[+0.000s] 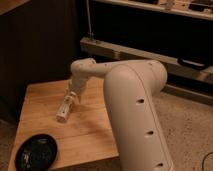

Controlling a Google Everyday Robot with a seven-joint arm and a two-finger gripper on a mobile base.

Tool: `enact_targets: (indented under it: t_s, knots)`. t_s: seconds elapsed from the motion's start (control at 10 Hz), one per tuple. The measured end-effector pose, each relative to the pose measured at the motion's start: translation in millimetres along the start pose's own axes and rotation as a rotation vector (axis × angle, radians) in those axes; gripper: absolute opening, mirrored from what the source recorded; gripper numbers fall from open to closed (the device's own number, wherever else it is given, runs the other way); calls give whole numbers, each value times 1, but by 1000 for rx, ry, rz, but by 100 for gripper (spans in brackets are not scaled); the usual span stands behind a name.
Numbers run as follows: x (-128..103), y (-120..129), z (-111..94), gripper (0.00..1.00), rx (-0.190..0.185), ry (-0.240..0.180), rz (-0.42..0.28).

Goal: Place the bottle in the ceramic bowl

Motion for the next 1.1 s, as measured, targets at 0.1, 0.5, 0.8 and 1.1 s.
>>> enact_targets:
  t_s: [0.1, 0.5, 0.8, 1.1]
  knots:
    - [3, 5, 3, 65, 1, 8, -14]
    - [13, 16, 18, 65, 20, 30, -69]
    - [18, 9, 34, 65, 49, 49, -85]
    - [22, 5, 46, 65, 61, 69, -94]
